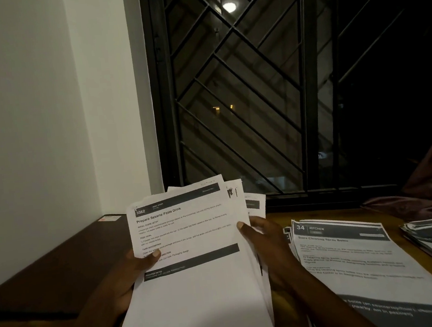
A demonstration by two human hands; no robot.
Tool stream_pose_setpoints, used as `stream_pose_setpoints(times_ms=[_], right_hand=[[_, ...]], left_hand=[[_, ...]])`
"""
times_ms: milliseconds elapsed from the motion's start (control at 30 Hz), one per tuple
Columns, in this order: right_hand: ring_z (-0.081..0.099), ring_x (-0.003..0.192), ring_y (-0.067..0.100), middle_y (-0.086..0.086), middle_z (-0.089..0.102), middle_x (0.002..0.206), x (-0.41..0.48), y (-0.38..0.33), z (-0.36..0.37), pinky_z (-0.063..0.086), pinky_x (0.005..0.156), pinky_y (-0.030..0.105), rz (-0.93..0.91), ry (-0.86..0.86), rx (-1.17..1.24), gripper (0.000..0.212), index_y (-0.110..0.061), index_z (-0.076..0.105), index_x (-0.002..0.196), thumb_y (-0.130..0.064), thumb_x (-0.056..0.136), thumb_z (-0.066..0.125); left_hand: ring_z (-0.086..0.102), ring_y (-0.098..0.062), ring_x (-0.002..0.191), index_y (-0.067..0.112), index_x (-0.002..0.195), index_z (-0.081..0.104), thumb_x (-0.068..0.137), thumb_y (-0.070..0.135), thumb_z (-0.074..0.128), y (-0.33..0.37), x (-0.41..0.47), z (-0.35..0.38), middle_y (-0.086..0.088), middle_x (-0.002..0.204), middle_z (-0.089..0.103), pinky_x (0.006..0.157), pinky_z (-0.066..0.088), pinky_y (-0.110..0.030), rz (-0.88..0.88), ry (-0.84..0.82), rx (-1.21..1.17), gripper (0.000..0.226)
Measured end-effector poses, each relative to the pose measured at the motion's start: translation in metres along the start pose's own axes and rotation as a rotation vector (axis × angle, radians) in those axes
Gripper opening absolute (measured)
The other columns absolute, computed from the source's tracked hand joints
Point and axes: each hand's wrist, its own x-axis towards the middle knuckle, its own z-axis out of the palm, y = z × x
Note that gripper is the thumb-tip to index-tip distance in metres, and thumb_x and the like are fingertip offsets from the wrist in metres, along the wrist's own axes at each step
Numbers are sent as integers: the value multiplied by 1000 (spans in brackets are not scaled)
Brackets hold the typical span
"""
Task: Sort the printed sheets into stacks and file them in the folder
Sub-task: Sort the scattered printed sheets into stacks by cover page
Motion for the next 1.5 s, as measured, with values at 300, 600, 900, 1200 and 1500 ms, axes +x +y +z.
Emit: stream_pose_setpoints(times_ms=[300,600,900,1200,1500], right_hand=[[72,89,24,2,74,98,-3,-7,-6,56,82,52,110,25,187,23,-19,65,105,-28,84,70],[68,83,15,1,69,98,0,-9,-4,51,56,24,47,113,147,13,-23,56,97,-24,88,65],[63,99,13,-9,62,108,-3,-6,-3,58,78,32,-153,136,-137,26,-37,53,93,-18,85,69],[71,89,16,-4,74,96,-3,-3,-1,57,85,43,53,62,-50,8,-26,72,86,-21,88,66],[66,75,25,14,68,84,-2,-32,-5,56,68,38,102,132,166,26,-10,48,74,-22,83,70]], left_hand=[[65,-44,104,9,128,55,67,3,83,6,-6,12,-23,118,66,94,47,-62,-46,-19,43,68],[69,-43,92,8,119,58,33,9,98,6,-7,14,-26,112,68,61,59,-49,-80,-30,-1,94],[67,-44,96,11,122,57,77,-4,67,8,-11,13,-24,115,67,68,57,-57,-60,-62,-100,49],[57,-49,115,12,131,53,46,2,93,6,-10,8,-26,128,59,92,41,-70,-123,-58,-70,95],[57,-47,116,12,136,49,47,5,93,8,-9,5,-24,129,59,89,46,-65,-64,-71,-29,99]])
